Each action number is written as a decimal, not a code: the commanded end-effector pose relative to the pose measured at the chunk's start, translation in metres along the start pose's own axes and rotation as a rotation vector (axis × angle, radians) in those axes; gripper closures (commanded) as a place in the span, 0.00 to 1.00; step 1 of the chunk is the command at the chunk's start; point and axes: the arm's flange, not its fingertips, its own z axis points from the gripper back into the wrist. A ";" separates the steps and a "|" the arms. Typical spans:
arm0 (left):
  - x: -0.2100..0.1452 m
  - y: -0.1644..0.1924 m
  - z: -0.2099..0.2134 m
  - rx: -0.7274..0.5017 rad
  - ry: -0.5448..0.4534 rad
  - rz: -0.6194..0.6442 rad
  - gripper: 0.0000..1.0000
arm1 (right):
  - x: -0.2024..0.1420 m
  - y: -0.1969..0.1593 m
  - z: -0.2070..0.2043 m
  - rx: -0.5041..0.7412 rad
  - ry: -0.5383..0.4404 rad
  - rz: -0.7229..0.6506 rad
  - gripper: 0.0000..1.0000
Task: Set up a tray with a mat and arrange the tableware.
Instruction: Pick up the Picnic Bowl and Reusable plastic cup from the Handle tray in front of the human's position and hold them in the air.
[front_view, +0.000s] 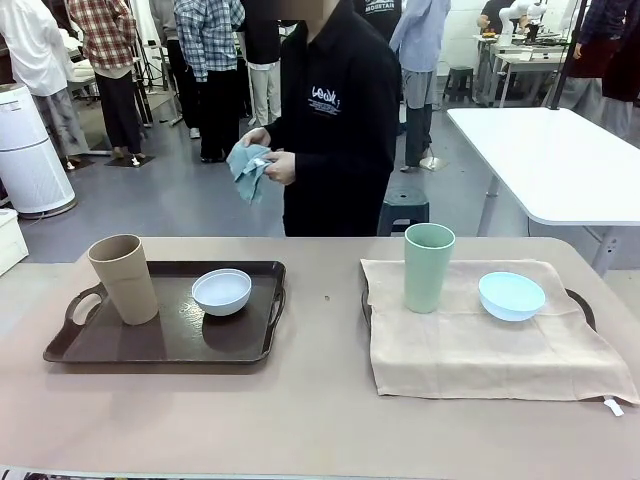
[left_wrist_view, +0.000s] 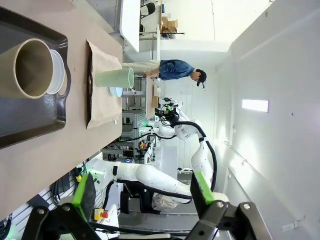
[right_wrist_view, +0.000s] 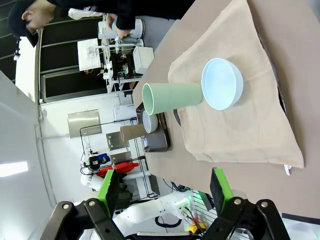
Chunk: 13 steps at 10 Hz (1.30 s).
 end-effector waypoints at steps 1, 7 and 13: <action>-0.004 -0.002 0.000 -0.019 -0.004 -0.019 0.00 | 0.002 0.001 0.003 0.008 0.007 0.001 0.05; -0.004 -0.002 0.000 -0.019 -0.004 -0.019 0.00 | 0.002 0.001 0.003 0.008 0.007 0.001 0.05; -0.004 -0.002 0.000 -0.019 -0.004 -0.019 0.00 | 0.002 0.001 0.003 0.008 0.007 0.001 0.05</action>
